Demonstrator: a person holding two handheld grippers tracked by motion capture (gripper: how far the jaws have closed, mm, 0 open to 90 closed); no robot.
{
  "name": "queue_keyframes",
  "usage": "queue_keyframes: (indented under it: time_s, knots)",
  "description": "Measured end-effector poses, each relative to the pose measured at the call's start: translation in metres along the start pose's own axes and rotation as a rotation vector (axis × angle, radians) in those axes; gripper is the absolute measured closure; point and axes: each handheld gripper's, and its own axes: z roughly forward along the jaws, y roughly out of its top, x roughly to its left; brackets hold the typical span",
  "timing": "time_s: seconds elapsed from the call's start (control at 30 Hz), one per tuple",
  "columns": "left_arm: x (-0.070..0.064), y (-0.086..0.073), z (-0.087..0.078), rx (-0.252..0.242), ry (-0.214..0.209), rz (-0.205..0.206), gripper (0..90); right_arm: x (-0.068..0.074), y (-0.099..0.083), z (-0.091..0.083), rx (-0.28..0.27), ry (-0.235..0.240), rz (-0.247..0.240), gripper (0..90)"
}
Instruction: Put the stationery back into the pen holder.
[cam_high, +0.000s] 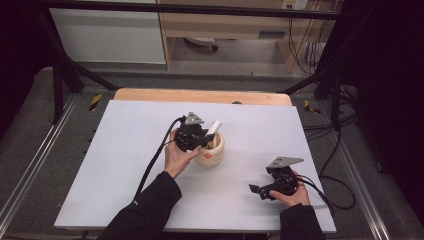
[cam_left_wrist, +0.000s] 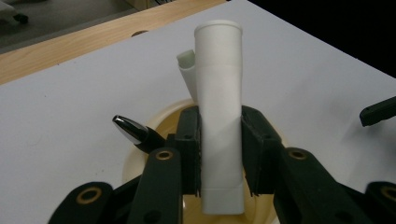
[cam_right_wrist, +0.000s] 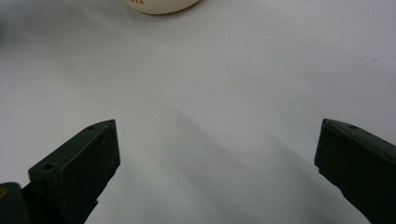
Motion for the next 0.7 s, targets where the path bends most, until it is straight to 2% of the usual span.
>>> queue_keyframes:
  time_s: [0.5,0.7]
  knots:
    - [-0.002,-0.011,0.007,0.034,-0.02,0.022,69.5,0.0,0.0,0.0,0.004,-0.002,-0.006,0.8]
    - [-0.002,-0.009,0.001,0.029,-0.009,0.032,65.0,0.0,0.0,0.0,0.004,-0.002,-0.006,0.8]
